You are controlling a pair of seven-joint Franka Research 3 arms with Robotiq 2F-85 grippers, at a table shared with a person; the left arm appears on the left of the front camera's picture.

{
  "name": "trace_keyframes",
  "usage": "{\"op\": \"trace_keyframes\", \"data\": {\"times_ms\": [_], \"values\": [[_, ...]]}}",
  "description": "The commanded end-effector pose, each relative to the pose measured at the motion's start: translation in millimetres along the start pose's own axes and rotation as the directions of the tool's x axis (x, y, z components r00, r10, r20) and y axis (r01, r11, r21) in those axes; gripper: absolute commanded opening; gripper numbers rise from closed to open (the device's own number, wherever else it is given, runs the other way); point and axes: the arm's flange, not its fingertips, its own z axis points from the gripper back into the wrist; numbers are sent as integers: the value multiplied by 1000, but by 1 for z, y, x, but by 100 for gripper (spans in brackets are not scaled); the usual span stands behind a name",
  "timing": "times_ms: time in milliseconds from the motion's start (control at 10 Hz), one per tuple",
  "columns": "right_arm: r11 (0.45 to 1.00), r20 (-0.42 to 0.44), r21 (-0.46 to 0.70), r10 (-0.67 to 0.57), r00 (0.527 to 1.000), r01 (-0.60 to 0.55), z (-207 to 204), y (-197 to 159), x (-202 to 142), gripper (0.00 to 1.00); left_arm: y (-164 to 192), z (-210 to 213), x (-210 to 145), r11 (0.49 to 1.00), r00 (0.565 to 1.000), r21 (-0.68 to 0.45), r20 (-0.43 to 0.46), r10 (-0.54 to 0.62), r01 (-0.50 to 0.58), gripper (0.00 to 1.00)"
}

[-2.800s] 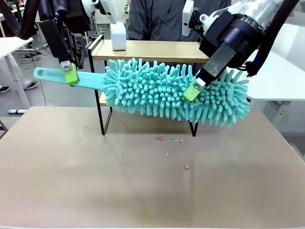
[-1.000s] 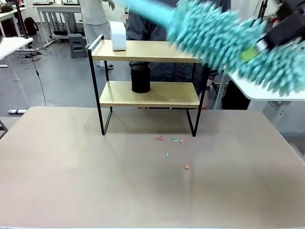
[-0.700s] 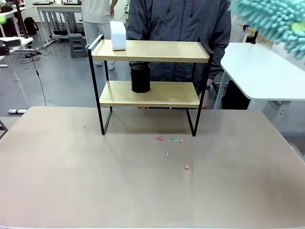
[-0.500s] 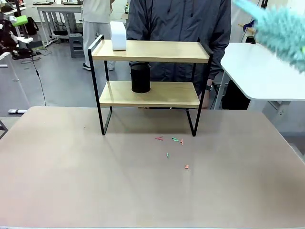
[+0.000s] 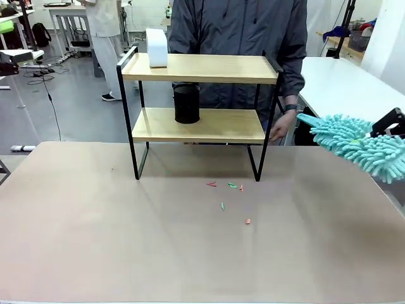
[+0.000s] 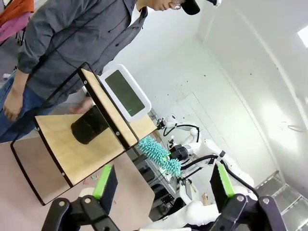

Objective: Clean the shelf.
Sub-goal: Hand the Duster back to the human.

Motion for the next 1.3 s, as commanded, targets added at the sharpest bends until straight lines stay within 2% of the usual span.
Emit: {"op": "trace_keyframes", "data": {"times_ms": [0,900,1000,1100,1200], "values": [[998,15,2,62,998,-62,21,20,-14,0,-2,-5,-2,1000,1000,-9,-15,0,0,100],[998,15,2,62,998,-62,21,20,-14,0,-2,-5,-2,1000,1000,-9,-15,0,0,100],[998,20,1,71,997,-71,19,19,-14,16,-2,-5,-2,1000,1000,-9,-15,0,0,100],[997,13,8,80,997,-80,17,19,-15,71,-2,-5,-2,1000,1000,-9,-15,0,0,100],[996,20,18,81,996,-82,16,19,-16,71,-2,-5,-2,1000,1000,-9,-15,0,0,100]]}}
